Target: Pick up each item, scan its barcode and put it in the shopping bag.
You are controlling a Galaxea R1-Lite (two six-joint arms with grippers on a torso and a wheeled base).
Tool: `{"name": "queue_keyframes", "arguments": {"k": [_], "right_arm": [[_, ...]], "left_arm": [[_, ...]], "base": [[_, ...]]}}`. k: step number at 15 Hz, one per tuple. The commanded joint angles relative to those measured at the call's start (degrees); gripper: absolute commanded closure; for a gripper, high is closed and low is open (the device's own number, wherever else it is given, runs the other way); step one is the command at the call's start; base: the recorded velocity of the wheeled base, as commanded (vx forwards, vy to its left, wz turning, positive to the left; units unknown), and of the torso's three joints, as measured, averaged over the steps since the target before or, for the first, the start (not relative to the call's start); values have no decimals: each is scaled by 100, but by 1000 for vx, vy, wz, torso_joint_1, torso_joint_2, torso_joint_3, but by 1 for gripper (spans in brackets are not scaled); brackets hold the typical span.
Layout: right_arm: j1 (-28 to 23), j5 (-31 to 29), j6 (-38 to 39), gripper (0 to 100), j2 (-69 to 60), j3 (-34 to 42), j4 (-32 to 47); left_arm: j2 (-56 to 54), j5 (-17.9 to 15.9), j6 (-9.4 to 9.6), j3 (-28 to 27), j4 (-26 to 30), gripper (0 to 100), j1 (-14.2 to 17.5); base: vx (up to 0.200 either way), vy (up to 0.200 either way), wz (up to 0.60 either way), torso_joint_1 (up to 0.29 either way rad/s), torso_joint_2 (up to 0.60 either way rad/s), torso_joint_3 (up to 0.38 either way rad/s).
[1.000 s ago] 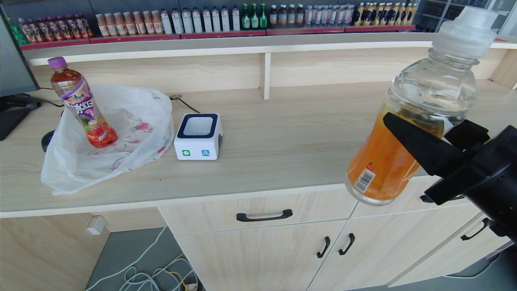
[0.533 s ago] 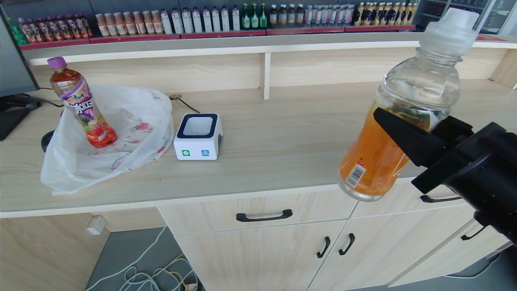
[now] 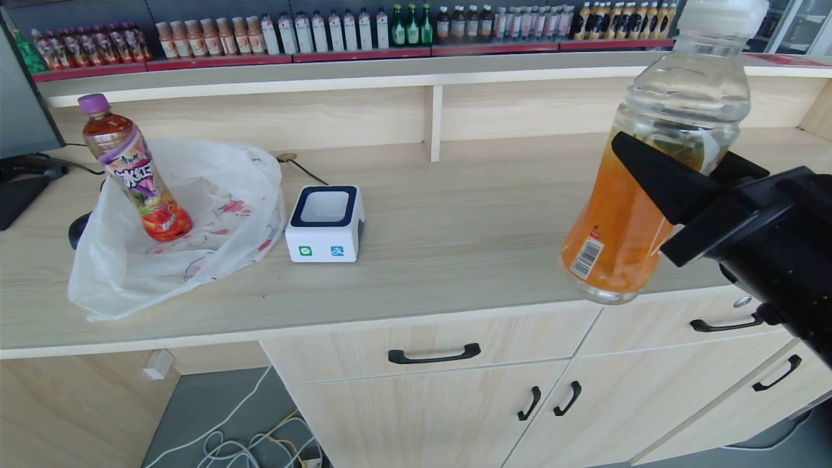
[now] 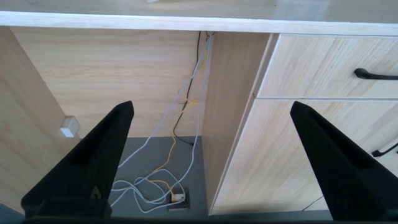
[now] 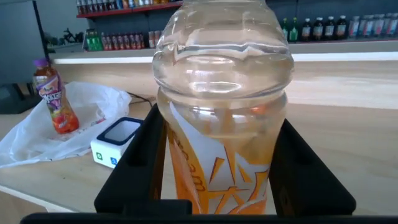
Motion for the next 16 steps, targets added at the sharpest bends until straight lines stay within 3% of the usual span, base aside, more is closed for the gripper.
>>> {"name": "queue_keyframes", "arguments": {"k": [1,14,16], "right_arm": [[9,-186,1,100,-16,49,-26],[-44,-256,19,100,-86,269,-70],[-71,-265,10,100,-68,277,-70]], "left_arm": [[-2,4,-2,0,-1,0,-1],[-2,4,-11,0,-1,0,-1],[-2,-5,7,0,-1,0,-1]], "base": [[0,200,0,12,12,-2],[0,200,0,2,2,1],[0,0,0,0,0,0]]}}
